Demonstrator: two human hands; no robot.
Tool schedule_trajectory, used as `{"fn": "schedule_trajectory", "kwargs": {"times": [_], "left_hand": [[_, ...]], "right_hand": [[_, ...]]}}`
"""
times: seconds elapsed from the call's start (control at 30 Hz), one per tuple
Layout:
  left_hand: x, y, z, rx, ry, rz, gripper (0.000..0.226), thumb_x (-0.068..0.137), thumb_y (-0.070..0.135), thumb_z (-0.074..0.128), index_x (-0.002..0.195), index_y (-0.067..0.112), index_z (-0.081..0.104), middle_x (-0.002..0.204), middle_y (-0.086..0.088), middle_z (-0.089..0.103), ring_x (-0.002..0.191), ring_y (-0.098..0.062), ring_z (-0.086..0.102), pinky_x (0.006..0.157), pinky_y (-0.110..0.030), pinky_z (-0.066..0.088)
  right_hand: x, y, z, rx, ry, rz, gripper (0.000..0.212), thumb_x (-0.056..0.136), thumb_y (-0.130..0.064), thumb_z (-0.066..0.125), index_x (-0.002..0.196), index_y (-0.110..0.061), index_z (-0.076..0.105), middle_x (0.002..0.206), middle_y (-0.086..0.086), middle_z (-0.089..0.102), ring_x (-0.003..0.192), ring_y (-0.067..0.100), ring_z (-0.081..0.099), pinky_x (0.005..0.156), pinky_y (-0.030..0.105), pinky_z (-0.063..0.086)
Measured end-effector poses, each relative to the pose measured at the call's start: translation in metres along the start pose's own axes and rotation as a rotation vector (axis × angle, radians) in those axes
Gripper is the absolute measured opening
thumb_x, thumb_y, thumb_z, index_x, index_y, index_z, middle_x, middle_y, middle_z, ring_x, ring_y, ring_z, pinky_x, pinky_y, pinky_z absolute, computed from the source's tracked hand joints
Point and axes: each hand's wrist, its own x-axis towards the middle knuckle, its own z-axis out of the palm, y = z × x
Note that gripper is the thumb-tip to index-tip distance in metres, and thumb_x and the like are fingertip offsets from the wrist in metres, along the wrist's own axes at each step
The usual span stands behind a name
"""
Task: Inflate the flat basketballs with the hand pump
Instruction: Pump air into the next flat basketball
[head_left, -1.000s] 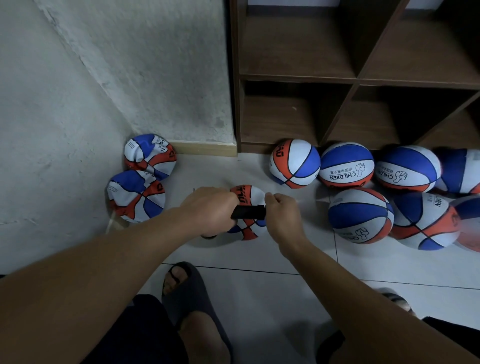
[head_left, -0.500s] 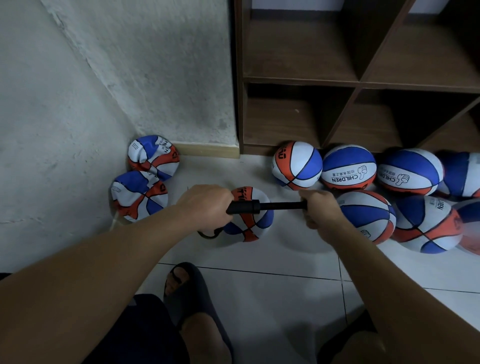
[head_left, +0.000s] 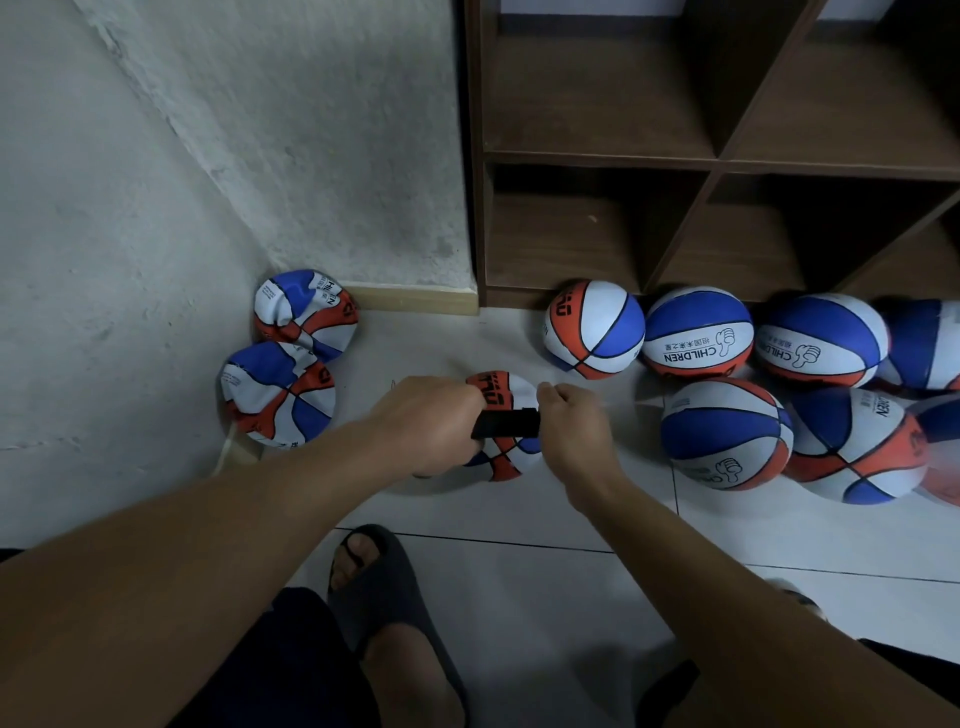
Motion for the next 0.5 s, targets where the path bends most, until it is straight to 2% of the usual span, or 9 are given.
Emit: {"fn": "schedule_trajectory", "kwargs": {"times": [0.17,0.33,0.4,0.5], "left_hand": [[0.003,-0.003,0.000,-0.009,0.021,0.010,0.013,0.092,0.026,0.067,0.082,0.020,0.064,0.071,0.002,0.063,0.060,-0.019,0.062,0.055,-0.033,0.050],[0.004,-0.006,0.003,-0.046,0.018,-0.002,0.021,0.092,0.028,0.065,0.074,0.024,0.057,0.069,0.003,0.062,0.059,-0.018,0.061,0.053,-0.032,0.045],[0.003,-0.013,0.003,-0.037,0.015,-0.029,0.024,0.092,0.030,0.067,0.071,0.027,0.054,0.070,0.005,0.061,0.059,-0.016,0.060,0.051,-0.029,0.038],[0.003,-0.025,0.002,-0.017,0.019,-0.077,0.024,0.092,0.032,0.067,0.072,0.029,0.054,0.071,0.006,0.063,0.062,-0.015,0.061,0.052,-0.030,0.040]], "right_hand": [[0.008,0.001,-0.002,0.019,0.003,0.004,0.038,0.111,-0.031,0.048,0.077,-0.016,0.045,0.062,-0.002,0.037,0.053,0.012,0.035,0.054,0.031,0.032],[0.021,0.004,-0.015,-0.011,-0.044,0.057,0.031,0.107,-0.032,0.052,0.081,-0.015,0.053,0.065,0.002,0.040,0.057,0.015,0.037,0.057,0.034,0.034],[0.028,0.007,-0.034,0.027,0.004,0.093,0.021,0.101,-0.027,0.056,0.082,-0.019,0.057,0.067,-0.001,0.045,0.058,0.015,0.041,0.056,0.033,0.036],[0.038,0.009,-0.067,0.090,0.108,0.115,0.019,0.098,-0.026,0.060,0.080,-0.026,0.063,0.070,-0.006,0.055,0.058,0.011,0.049,0.054,0.030,0.043]]}}
